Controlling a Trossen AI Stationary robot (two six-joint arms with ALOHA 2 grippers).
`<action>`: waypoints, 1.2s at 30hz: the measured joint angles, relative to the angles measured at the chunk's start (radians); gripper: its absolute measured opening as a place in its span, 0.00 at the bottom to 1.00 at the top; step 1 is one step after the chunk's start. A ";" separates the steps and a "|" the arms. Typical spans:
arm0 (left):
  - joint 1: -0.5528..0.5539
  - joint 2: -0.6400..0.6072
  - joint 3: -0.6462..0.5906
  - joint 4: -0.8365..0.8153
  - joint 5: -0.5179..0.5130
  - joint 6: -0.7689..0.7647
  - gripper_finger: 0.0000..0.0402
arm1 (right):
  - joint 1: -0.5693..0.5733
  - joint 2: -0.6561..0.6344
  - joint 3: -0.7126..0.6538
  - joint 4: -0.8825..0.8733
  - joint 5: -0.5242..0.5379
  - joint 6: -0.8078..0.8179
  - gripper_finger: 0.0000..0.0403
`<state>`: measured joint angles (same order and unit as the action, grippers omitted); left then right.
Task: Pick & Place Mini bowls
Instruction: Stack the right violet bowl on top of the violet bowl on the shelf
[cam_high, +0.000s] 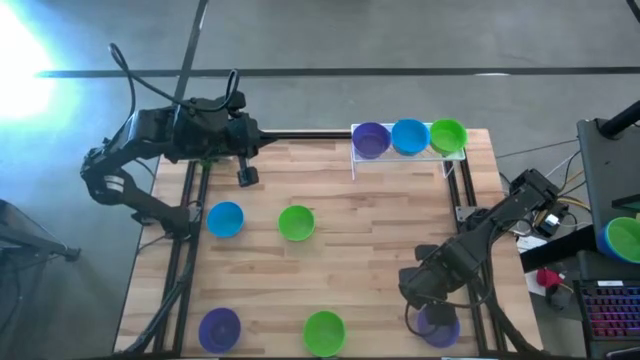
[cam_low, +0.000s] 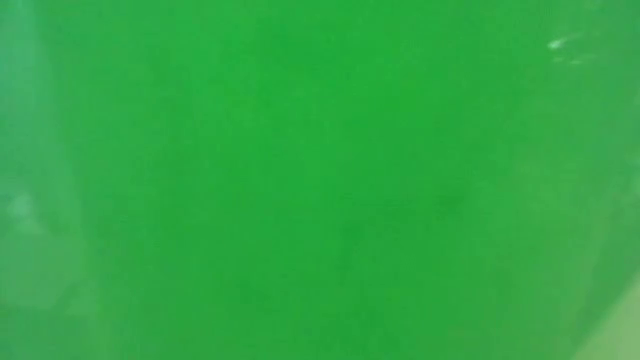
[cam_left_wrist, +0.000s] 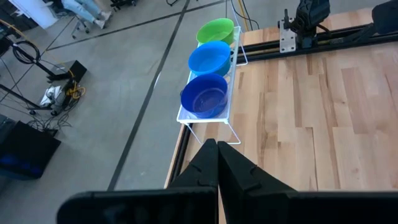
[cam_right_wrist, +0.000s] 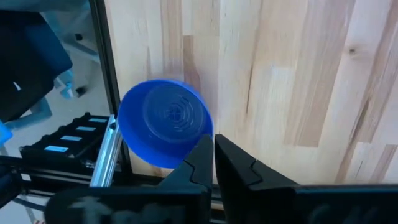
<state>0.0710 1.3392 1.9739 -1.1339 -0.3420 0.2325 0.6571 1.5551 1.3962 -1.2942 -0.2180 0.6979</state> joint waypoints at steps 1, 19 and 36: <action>0.000 0.000 0.000 0.000 0.000 0.000 0.00 | 0.000 0.000 -0.001 0.000 0.000 0.000 0.05; 0.000 0.000 0.000 0.000 0.000 0.000 0.00 | 0.078 0.011 -0.148 0.197 0.008 -0.005 0.28; 0.001 0.000 0.000 0.000 0.000 0.000 0.00 | 0.093 0.011 -0.377 0.425 -0.023 0.009 0.24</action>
<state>0.0719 1.3390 1.9740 -1.1343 -0.3420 0.2325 0.7506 1.5661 1.0196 -0.8694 -0.2413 0.7071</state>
